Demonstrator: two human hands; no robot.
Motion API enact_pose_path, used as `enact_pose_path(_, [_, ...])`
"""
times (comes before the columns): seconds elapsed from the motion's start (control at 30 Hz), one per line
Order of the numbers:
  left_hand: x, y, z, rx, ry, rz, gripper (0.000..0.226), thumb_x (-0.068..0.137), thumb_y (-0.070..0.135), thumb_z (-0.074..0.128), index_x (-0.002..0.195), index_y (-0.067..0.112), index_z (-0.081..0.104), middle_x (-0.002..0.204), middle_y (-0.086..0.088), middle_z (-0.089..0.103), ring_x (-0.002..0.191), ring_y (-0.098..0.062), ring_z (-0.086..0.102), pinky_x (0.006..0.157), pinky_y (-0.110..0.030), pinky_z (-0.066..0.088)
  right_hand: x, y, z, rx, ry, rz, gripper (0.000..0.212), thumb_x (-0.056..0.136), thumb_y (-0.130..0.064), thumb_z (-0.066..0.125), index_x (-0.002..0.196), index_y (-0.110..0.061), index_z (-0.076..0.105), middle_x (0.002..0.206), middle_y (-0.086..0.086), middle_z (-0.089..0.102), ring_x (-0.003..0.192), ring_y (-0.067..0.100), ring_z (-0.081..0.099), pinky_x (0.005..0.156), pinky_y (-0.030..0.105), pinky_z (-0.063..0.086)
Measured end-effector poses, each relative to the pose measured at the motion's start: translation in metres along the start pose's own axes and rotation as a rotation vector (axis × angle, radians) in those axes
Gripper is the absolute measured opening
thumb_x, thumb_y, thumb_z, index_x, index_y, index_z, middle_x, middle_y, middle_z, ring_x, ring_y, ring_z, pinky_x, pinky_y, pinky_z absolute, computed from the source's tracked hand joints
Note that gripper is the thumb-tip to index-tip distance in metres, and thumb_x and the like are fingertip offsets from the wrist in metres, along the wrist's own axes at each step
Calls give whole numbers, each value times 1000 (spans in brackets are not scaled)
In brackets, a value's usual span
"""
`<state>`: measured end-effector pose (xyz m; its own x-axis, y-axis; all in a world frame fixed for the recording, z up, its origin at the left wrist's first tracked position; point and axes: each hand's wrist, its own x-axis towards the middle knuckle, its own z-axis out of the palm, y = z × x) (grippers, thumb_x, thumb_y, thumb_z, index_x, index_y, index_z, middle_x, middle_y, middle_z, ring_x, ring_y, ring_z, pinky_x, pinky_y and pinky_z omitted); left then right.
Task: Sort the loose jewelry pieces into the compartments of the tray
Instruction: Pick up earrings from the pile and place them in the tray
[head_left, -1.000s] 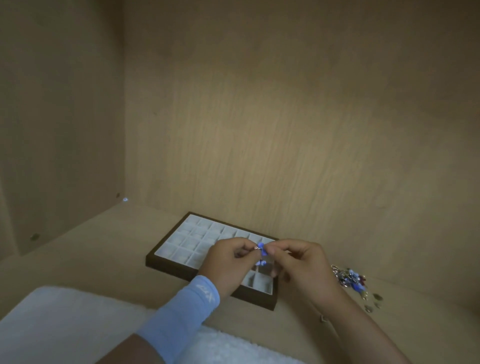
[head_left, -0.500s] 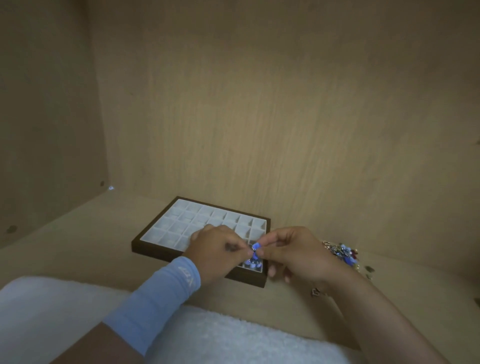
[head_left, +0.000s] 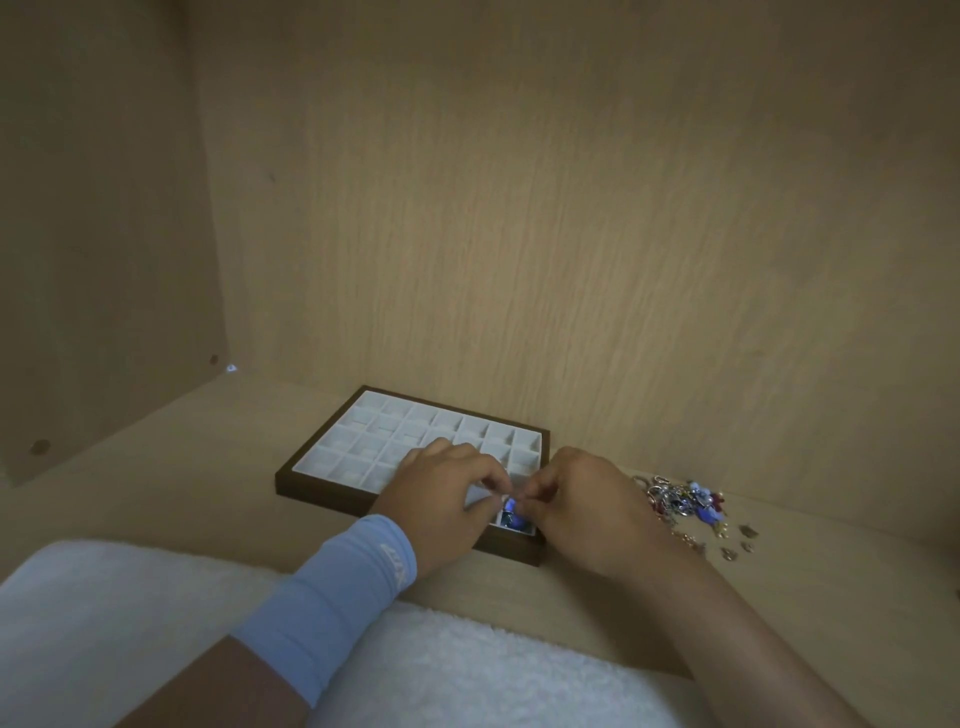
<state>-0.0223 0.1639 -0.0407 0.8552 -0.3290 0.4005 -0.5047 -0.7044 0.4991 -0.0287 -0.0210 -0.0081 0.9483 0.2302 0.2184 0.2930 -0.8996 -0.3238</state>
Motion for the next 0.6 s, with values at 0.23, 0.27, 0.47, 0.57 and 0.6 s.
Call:
enact_pose_path(0.23, [-1,-3,-1,19,-67,65,17,93,39,57,102,39,72,104,21,60,104,-4,42,95,-32,39,2,6,1,10,73,-20,11,79,-36,75,69,-38,71,82,-18,58,78,1,56,63,24,46])
enact_pose_path(0.27, [-1,-3,-1,30,-73,73,18,93,39,56,103,40,71,105,22,60,104,-4,42,95,-32,39,1,7,1,32,31,-54,10,82,-33,72,74,-38,72,84,-17,59,79,1,57,68,27,50])
enact_pose_path(0.47, [-2,-2,-5,8,-26,109,13,91,36,60,98,37,70,104,19,61,105,-4,45,95,-33,42,1,7,1,-29,8,-107,9,86,-35,65,82,-37,73,85,-15,60,81,5,59,69,30,50])
enact_pose_path(0.57, [-3,0,-4,41,-84,150,15,91,39,59,99,38,72,109,20,58,109,-4,41,98,-30,38,2,8,-2,-68,-44,-89,11,84,-36,63,80,-36,74,79,-17,61,79,4,59,63,25,45])
enact_pose_path(0.6, [-4,1,-4,55,-94,152,16,91,41,58,100,39,72,109,20,57,110,-4,41,98,-30,38,3,8,-5,-59,-90,-75,13,84,-36,62,80,-36,74,77,-16,64,78,3,60,63,25,46])
